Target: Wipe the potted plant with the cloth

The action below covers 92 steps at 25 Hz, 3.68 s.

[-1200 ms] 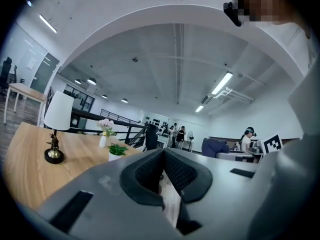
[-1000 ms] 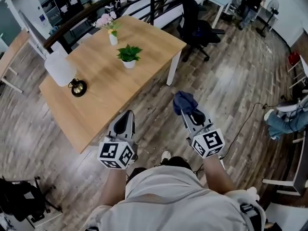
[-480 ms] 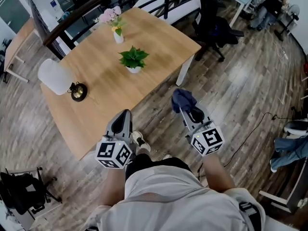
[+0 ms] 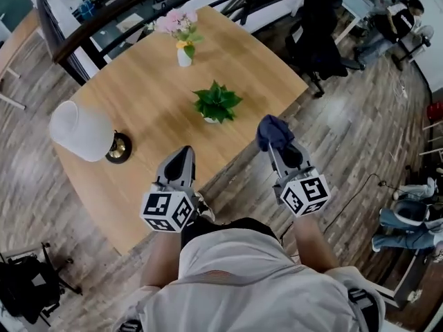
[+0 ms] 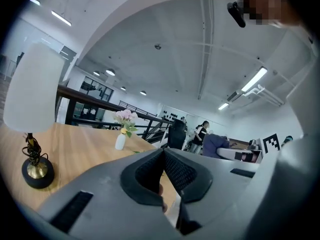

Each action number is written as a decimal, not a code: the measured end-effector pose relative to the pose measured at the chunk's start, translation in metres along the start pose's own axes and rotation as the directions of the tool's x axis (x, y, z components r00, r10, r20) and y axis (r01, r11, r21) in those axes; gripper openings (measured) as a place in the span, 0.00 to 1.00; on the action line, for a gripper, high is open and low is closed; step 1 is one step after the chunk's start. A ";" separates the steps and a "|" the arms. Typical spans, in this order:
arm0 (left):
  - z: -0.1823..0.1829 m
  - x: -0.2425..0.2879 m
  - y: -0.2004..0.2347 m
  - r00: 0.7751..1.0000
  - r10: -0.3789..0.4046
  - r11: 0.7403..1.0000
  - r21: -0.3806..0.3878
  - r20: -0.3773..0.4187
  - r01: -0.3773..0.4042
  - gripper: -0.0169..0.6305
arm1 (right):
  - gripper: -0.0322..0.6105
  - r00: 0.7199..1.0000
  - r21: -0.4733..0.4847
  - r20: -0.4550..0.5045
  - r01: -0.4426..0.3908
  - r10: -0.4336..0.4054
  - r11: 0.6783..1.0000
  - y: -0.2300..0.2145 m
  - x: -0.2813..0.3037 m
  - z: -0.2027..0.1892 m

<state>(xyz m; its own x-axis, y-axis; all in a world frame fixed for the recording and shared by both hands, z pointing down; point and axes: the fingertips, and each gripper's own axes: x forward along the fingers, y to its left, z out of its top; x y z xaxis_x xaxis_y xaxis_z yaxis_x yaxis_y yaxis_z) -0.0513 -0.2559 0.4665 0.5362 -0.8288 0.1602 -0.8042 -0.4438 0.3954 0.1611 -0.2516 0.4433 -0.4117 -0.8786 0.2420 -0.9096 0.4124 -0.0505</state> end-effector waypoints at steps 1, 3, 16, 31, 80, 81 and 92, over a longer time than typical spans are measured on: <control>0.001 0.004 0.011 1.000 0.001 1.000 -0.010 -0.007 -0.001 0.05 | 0.26 1.000 0.003 -0.010 -0.002 0.002 1.000 0.005 0.013 0.000; -0.003 0.012 0.028 1.000 0.005 0.999 -0.038 -0.025 -0.006 0.05 | 0.26 0.999 0.004 -0.036 -0.013 0.013 1.000 0.013 0.036 -0.004; -0.092 0.098 0.073 0.966 -0.100 0.877 -0.479 -0.240 -0.028 0.05 | 0.26 0.985 0.051 -0.126 -0.114 0.120 0.992 -0.016 0.109 -0.014; -0.142 0.180 0.101 0.957 -0.146 0.665 -0.741 -0.249 -0.091 0.22 | 0.26 0.934 0.003 -0.201 -0.301 0.296 0.954 -0.034 0.161 -0.010; -0.156 0.195 0.101 0.974 -0.098 0.602 -0.792 -0.203 -0.105 0.19 | 0.26 0.863 0.404 -0.278 -0.293 0.422 0.867 -0.054 0.203 -0.038; -0.156 0.195 0.101 0.974 -0.098 0.602 -0.792 -0.203 -0.104 0.19 | 0.26 0.840 0.439 -0.298 -0.302 0.454 0.846 -0.046 0.200 -0.047; -0.156 0.195 0.103 0.974 -0.104 0.608 -0.788 -0.200 -0.097 0.19 | 0.26 0.811 0.359 -0.554 0.025 0.191 0.933 -0.106 0.188 -0.150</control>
<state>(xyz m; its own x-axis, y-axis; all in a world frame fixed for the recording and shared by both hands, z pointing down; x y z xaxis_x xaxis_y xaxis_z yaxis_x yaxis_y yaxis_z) 0.0108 -0.4101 0.6798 0.6570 -0.6935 0.2956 -0.3383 0.0793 0.9377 0.1887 -0.4245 0.6390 -0.4768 -0.5000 0.7230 -0.8790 0.2757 -0.3890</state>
